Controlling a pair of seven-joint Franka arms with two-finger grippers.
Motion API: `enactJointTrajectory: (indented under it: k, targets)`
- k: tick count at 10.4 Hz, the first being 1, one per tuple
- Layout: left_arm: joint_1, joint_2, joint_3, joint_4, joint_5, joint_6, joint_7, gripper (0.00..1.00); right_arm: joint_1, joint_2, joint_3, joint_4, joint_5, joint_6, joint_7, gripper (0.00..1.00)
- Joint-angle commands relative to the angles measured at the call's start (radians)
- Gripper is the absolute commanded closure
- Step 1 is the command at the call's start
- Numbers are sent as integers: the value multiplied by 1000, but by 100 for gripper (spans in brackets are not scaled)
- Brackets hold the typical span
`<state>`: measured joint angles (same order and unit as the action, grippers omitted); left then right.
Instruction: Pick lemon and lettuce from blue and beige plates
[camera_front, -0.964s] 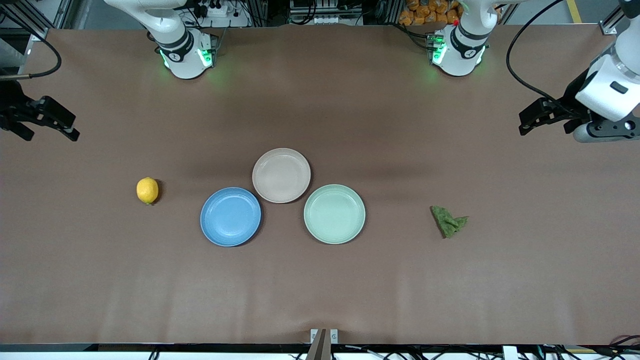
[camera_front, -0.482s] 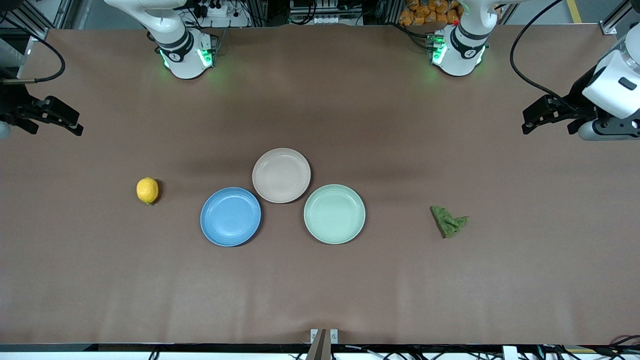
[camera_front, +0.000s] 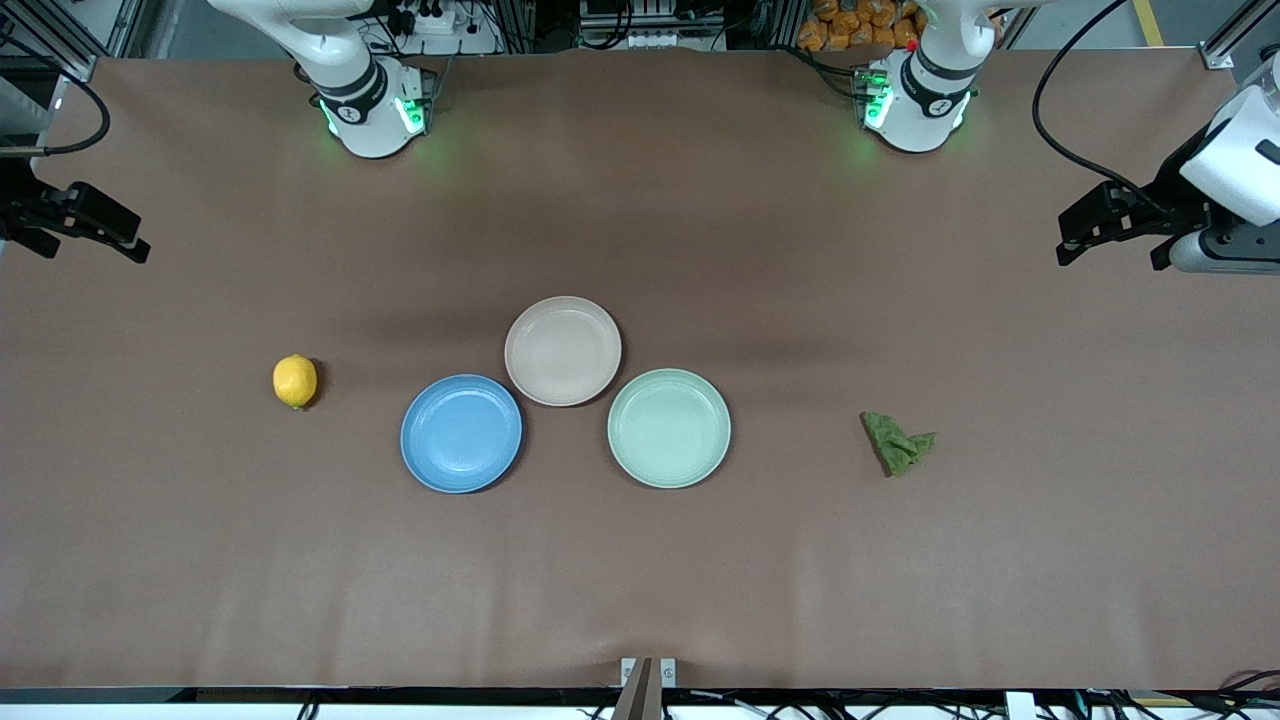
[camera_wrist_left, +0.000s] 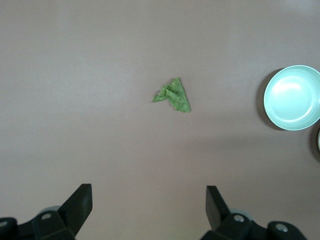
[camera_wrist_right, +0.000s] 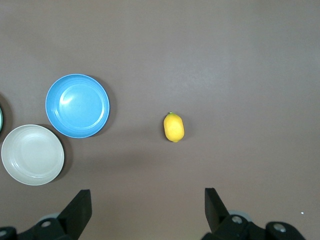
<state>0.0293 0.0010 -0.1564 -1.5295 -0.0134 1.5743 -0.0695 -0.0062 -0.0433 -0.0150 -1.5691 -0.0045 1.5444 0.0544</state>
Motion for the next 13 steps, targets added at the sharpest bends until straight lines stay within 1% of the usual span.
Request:
enactJointTrajectory:
  k: [1, 5, 8, 13]
  targets:
    - [0, 11, -9, 25, 19, 18, 4, 0, 23, 16, -13, 26, -23, -17, 19, 0]
    - [-3, 5, -15, 23, 26, 20, 5, 0, 25, 16, -13, 29, -58, -10, 18, 0]
    - [-5, 5, -15, 22, 26, 20, 5, 0, 23, 16, -34, 27, -55, -9, 21, 0]
    - [-3, 4, -15, 19, 26, 20, 7, 0, 18, 19, -34, 29, -54, -9, 22, 0]
